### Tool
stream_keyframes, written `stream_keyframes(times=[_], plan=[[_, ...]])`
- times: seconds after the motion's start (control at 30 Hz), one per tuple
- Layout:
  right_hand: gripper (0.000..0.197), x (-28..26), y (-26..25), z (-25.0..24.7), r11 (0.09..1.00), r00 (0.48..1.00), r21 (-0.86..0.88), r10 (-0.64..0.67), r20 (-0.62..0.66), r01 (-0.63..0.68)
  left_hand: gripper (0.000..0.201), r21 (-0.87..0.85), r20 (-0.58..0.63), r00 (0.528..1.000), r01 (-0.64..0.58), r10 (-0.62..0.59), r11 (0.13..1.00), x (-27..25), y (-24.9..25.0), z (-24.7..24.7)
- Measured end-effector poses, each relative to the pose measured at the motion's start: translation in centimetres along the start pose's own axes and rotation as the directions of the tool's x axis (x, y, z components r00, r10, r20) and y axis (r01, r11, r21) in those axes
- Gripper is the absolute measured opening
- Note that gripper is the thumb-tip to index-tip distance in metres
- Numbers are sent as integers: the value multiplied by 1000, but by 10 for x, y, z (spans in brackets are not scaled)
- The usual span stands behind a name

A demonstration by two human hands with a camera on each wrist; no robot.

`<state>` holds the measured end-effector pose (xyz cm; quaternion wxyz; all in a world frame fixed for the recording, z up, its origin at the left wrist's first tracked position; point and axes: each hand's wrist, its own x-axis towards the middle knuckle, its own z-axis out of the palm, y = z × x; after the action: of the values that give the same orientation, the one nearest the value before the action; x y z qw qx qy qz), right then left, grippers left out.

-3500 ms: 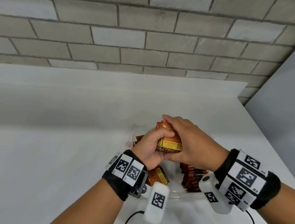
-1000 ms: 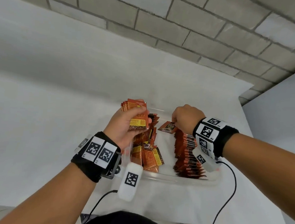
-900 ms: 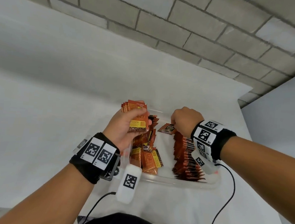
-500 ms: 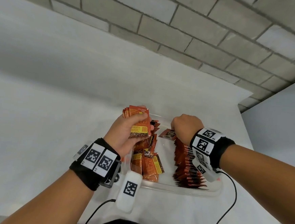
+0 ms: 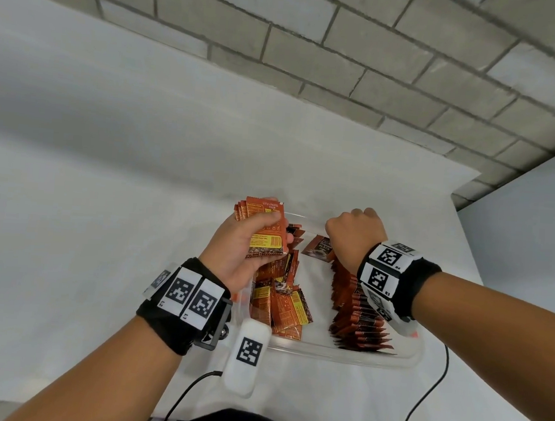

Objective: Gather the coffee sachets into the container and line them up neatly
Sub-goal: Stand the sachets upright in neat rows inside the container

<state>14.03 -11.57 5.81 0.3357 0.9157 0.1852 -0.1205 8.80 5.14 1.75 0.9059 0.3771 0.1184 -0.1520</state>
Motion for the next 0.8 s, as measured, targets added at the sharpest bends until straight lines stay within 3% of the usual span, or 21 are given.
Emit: stream_keyframes(times=[0.27, 0.4, 0.5, 0.6, 0.7, 0.8], plan=[[31, 3, 5, -1, 999, 999, 39, 33, -3, -33, 29, -2, 27, 1000, -3, 3, 1000, 1, 1, -1], [18, 1, 21, -3, 942, 990, 312, 139, -34, -122, 18, -47, 14, 999, 37, -36, 998, 1, 3, 1], [18, -9, 40, -8, 772, 981, 624, 191, -45, -121, 22, -91, 37, 997, 65, -62, 994, 0, 3, 1], [13, -30, 46, -16, 501, 980, 865, 166, -113, 15, 34, -35, 107, 992, 63, -59, 997, -3, 2, 5], [26, -54, 37, -22, 255, 990, 960, 47, -130, 114, 47, 46, 174, 982, 64, -71, 997, -7, 0, 14], [36, -64, 26, -19, 87, 988, 985, -7, -152, 152, 49, 86, 208, 975, 62, -78, 994, -6, -3, 21]])
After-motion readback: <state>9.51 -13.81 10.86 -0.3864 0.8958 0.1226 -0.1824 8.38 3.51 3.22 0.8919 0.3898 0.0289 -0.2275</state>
